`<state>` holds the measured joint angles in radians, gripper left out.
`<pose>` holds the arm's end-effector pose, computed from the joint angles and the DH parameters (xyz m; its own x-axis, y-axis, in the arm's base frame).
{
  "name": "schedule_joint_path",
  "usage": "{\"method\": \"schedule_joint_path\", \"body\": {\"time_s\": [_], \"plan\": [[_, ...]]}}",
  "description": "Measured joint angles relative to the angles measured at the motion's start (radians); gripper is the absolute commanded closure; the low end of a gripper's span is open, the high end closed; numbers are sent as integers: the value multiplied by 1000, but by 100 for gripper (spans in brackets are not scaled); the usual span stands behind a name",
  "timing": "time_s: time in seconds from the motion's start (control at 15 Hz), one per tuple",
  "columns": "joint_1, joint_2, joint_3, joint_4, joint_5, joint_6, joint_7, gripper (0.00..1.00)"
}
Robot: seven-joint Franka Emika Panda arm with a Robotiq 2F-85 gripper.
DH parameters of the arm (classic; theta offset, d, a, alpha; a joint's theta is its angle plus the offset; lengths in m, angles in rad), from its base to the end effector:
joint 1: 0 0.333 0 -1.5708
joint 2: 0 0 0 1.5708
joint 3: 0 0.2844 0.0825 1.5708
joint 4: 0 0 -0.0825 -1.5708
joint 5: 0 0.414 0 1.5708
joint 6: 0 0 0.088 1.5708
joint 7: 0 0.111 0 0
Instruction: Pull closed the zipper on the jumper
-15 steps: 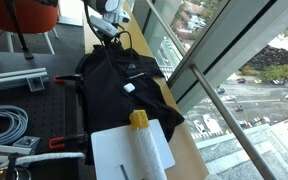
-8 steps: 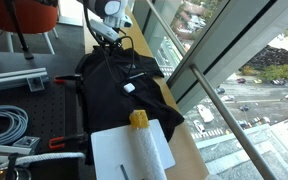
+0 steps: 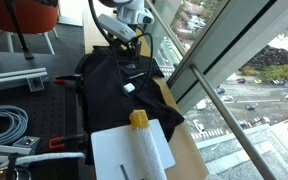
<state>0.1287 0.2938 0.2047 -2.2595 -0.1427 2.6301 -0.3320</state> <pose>0.5237 0.1891 0.1823 0.7107 0.6997 0.0732 0.6983 -0.7142 0.0476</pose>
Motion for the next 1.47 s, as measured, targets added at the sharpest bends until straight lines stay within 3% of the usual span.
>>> {"method": "schedule_joint_path", "body": {"time_s": [0.2, 0.4, 0.87, 1.47], "plan": [[-97, -67, -6, -15, 92, -64, -88, 0], [-148, -145, -26, -2, 159, -157, -140, 0], [-128, -362, -65, 33, 169, -427, -33, 0], [-98, -441, -77, -10, 169, -448, 31, 0]]}}
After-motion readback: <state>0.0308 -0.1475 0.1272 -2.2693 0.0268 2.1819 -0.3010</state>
